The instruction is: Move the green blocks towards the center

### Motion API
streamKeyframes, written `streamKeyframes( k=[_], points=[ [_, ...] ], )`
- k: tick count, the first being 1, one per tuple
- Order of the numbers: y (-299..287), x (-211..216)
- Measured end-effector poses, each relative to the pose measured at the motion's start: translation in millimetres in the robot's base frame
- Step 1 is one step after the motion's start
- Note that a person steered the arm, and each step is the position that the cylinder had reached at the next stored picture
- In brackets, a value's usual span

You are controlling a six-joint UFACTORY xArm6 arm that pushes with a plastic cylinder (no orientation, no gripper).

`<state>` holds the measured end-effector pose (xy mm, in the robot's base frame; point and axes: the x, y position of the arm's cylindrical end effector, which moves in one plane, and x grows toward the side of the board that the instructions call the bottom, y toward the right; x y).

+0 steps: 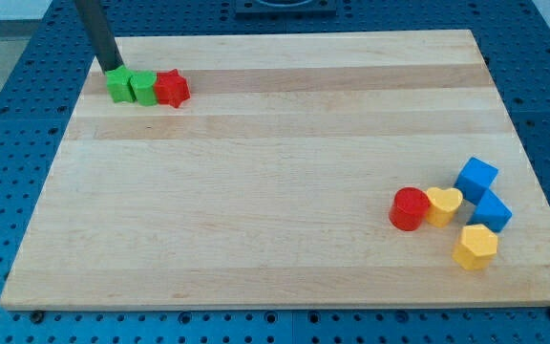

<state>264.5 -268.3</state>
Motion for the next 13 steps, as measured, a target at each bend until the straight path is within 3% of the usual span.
streamKeyframes(
  k=[3,6,8,10,13],
  points=[
    [-3.3,9.0],
    [49.5,41.5],
    [79.9,83.4],
    [79.2,91.2],
    [73.1,157.5]
  ],
)
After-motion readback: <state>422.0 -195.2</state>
